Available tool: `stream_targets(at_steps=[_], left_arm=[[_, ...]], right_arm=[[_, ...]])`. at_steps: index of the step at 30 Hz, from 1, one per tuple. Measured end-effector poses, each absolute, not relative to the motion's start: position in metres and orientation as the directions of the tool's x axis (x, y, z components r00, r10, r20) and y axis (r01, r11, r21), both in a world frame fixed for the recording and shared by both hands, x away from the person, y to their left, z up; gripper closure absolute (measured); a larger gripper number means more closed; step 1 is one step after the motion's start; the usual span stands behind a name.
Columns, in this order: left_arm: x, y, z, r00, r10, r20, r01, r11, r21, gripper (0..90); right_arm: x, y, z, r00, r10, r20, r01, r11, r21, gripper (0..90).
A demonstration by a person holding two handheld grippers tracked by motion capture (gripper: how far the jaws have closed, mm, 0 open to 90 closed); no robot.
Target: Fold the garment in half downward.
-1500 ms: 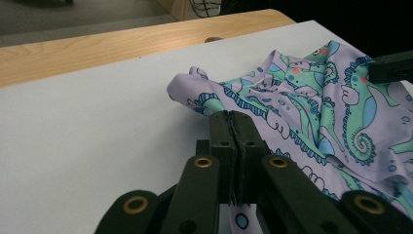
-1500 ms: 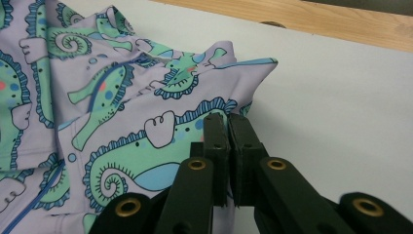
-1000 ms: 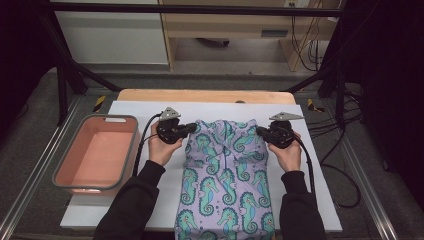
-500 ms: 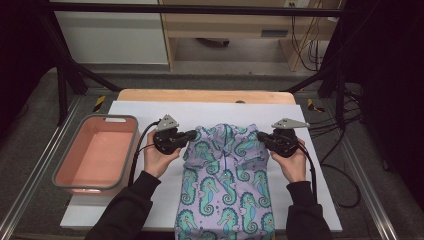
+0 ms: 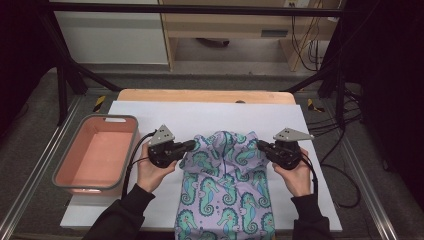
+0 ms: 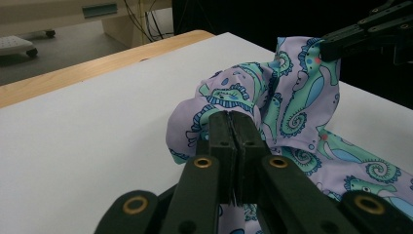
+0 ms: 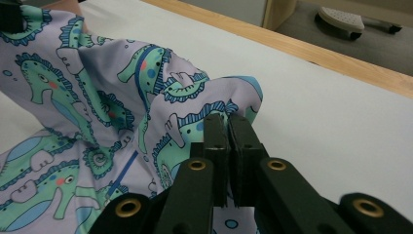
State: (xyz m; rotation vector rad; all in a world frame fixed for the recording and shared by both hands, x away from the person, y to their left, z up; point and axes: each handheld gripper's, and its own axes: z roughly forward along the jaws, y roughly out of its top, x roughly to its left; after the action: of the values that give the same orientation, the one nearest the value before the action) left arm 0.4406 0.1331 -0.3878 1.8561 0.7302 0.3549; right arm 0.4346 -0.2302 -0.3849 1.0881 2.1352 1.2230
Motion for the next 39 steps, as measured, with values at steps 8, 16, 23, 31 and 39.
stream_targets(at_steps=[8, 16, 23, 31, 39], left_arm=[[0.422, 0.135, -0.391, 0.786, 0.611, -0.093, 0.308, -0.255, 0.917, 88.0], [0.4, 0.14, -0.391, 0.804, 0.587, -0.09, 0.294, -0.263, 0.919, 88.0], [0.376, 0.139, -0.396, 0.826, 0.556, -0.09, 0.29, -0.283, 0.914, 88.0], [0.356, 0.144, -0.406, 0.834, 0.545, -0.088, 0.312, -0.334, 0.89, 87.9], [0.332, 0.15, -0.423, 0.827, 0.547, -0.127, 0.387, -0.392, 0.835, 87.9]], right_arm=[[0.414, -0.231, -0.387, -0.613, 0.79, 0.007, 0.398, 0.301, 0.867, 87.5], [0.39, -0.237, -0.39, -0.64, 0.768, 0.006, 0.387, 0.316, 0.866, 87.5], [0.369, -0.239, -0.395, -0.668, 0.744, 0.01, 0.383, 0.332, 0.862, 87.4], [0.348, -0.236, -0.403, -0.693, 0.72, 0.031, 0.406, 0.355, 0.842, 87.3], [0.329, -0.239, -0.418, -0.697, 0.71, 0.099, 0.472, 0.351, 0.808, 87.1]])
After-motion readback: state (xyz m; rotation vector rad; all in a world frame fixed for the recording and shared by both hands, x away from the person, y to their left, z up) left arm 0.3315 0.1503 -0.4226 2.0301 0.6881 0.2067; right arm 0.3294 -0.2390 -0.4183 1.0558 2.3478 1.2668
